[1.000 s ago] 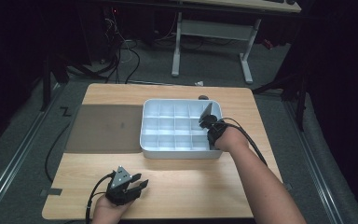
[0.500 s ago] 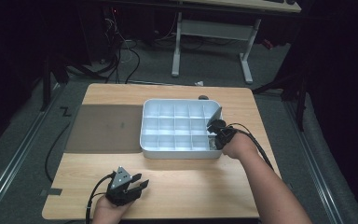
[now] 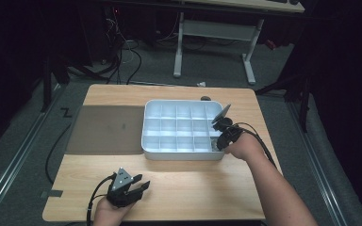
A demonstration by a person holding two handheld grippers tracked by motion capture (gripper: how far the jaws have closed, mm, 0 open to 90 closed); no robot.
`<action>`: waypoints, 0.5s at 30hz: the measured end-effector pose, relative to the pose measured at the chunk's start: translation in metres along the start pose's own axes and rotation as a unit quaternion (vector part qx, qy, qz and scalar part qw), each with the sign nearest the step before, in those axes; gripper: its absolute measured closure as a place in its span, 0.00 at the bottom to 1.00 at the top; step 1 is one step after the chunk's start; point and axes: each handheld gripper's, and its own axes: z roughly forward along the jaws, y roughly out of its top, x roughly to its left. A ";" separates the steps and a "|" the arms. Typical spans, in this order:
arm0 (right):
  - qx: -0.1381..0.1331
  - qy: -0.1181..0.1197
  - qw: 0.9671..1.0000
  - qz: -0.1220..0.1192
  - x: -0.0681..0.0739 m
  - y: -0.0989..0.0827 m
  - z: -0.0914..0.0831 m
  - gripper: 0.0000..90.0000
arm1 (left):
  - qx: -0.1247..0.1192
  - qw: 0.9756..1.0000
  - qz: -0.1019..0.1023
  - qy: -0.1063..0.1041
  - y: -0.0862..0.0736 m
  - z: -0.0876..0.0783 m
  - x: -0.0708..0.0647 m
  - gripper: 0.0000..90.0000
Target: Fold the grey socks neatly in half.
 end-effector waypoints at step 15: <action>-0.122 0.000 0.992 0.037 -0.014 -0.036 -0.037 0.73 | -0.013 1.000 0.002 0.022 0.001 -0.003 0.003 0.60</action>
